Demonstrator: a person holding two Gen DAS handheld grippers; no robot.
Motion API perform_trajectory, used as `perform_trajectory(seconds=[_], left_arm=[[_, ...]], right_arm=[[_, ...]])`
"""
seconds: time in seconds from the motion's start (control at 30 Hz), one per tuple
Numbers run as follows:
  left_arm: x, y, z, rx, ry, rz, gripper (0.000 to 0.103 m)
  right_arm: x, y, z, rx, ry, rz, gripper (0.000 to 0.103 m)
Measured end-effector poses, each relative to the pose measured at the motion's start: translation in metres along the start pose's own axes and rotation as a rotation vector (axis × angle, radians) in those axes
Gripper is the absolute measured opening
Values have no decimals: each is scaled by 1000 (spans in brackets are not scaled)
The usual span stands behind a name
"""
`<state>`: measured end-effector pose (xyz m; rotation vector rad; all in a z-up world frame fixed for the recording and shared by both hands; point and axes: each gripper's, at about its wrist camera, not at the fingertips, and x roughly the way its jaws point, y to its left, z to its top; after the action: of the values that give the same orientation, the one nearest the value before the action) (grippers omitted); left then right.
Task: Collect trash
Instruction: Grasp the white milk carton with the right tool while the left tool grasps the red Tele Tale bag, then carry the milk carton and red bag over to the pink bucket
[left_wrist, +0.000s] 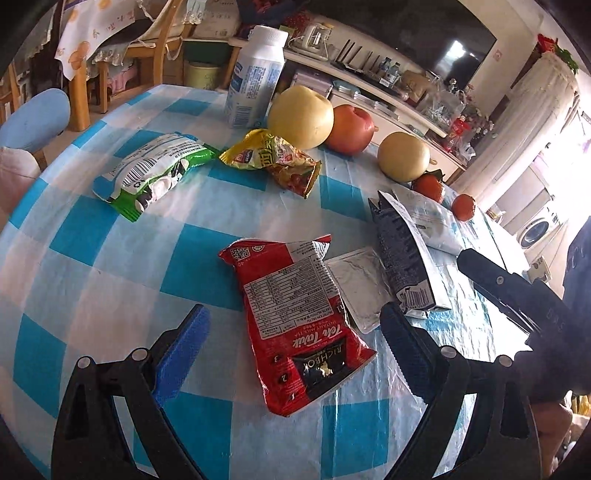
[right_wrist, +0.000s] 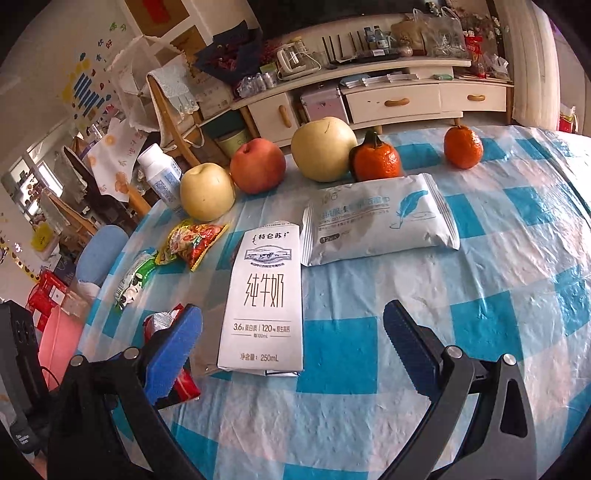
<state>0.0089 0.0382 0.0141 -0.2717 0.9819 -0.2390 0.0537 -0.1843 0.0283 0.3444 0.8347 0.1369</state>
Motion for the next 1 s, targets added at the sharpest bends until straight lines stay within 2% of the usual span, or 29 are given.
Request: perform_trajectory(seconds=[0.13, 0.23, 0.37, 0.47, 0.53, 0.7, 1.0], left_arm=[[9, 4, 4, -32, 30, 27, 84], [12, 0, 8, -20, 27, 52, 81], [13, -4, 7, 2, 20, 88, 73], [14, -8, 6, 25, 13, 96, 63], [14, -9, 6, 28, 10, 104, 63], [13, -9, 5, 47, 4, 107, 59], [5, -3, 0, 56, 4, 97, 55]], right_arm=[[13, 4, 4, 3, 23, 38, 99], [24, 6, 6, -4, 48, 44, 97], [39, 4, 5, 11, 96, 64, 77], [46, 5, 3, 1, 115, 60, 77], [47, 7, 2, -17, 112, 51, 76], [48, 7, 3, -28, 114, 39, 55], [45, 7, 1, -28, 104, 35, 55]])
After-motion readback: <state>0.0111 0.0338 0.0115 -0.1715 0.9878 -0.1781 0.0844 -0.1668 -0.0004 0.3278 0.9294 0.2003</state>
